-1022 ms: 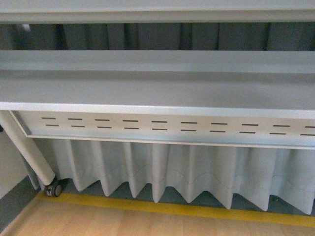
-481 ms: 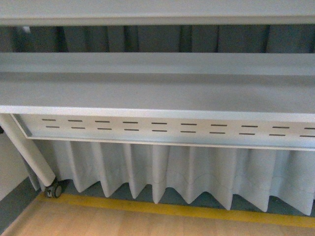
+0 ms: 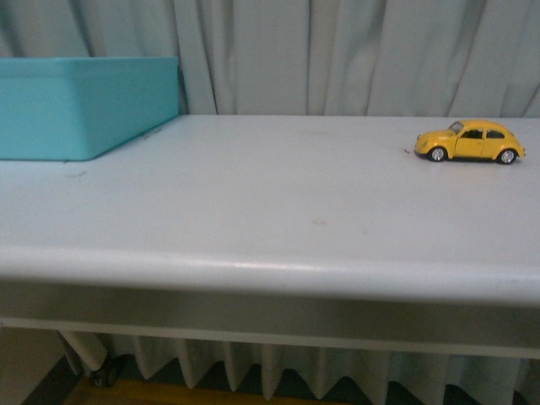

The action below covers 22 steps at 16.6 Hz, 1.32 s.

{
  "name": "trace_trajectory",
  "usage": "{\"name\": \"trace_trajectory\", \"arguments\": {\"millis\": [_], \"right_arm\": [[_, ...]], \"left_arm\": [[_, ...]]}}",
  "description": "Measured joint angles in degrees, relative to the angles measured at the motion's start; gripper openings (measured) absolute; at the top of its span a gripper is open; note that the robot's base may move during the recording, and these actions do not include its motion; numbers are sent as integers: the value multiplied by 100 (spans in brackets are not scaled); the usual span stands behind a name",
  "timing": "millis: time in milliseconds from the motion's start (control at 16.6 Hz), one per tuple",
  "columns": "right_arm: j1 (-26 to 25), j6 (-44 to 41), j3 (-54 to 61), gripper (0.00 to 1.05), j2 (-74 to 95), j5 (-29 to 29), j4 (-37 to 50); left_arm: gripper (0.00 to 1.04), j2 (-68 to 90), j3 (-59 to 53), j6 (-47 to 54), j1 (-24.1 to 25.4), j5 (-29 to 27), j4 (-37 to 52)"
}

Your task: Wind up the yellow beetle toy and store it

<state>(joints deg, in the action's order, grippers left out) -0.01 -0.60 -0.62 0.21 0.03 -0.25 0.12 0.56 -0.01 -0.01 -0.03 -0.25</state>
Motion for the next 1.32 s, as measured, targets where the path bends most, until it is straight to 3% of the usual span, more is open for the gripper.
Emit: {"name": "trace_trajectory", "arguments": {"millis": [1322], "right_arm": [[0,0,0,98,0,0,7]], "left_arm": [[98,0,0,0,0,0,9]]}}
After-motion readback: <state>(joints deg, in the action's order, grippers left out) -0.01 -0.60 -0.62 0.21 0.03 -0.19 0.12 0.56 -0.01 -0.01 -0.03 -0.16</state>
